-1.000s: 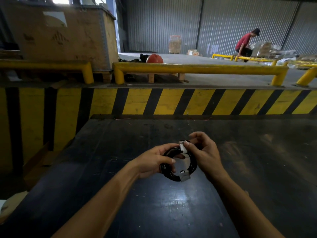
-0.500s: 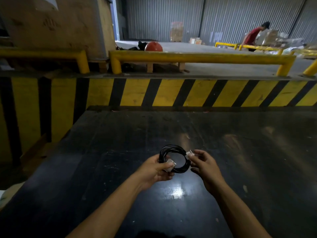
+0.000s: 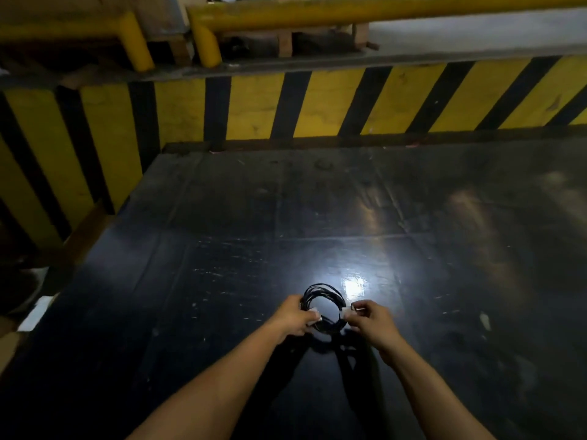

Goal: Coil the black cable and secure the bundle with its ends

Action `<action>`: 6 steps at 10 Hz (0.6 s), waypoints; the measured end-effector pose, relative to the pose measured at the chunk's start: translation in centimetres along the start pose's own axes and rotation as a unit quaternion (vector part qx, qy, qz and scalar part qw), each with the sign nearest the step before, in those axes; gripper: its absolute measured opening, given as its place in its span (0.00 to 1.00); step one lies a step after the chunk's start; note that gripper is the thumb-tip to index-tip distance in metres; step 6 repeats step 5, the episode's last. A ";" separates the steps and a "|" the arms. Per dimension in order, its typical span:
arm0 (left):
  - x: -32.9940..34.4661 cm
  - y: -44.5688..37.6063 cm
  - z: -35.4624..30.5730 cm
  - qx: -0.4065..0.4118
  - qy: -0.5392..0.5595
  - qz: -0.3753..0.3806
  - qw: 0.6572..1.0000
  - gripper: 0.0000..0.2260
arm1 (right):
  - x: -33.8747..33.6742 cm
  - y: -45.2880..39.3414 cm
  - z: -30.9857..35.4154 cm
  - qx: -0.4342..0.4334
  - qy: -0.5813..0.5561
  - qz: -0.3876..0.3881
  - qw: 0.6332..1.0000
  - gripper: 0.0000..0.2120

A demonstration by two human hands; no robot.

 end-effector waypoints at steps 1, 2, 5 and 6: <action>-0.4 -1.2 -0.5 0.016 -0.085 -0.015 0.996 0.06 | 0.3 -1.7 -0.2 0.007 0.008 -0.001 1.000 0.15; -0.6 -2.0 -1.0 0.024 -0.153 -0.021 0.988 0.11 | 0.6 -2.7 -0.2 0.030 0.034 0.012 0.999 0.20; -1.5 -2.1 -2.3 0.061 -0.277 -0.068 0.957 0.24 | -1.0 1.4 5.8 -0.082 0.246 -0.034 0.965 0.33; -1.5 -2.1 -2.3 0.061 -0.277 -0.068 0.957 0.24 | -1.0 1.4 5.8 -0.082 0.246 -0.034 0.965 0.33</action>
Point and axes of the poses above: each hand's wrist, its own y-axis away from the middle knuckle, its own x-axis out of the palm, z = x × y, the point moved 7 cm from there along -y, towards the middle knuckle, and after that the axes turned 10 degrees about x, right-handed, at the moved point
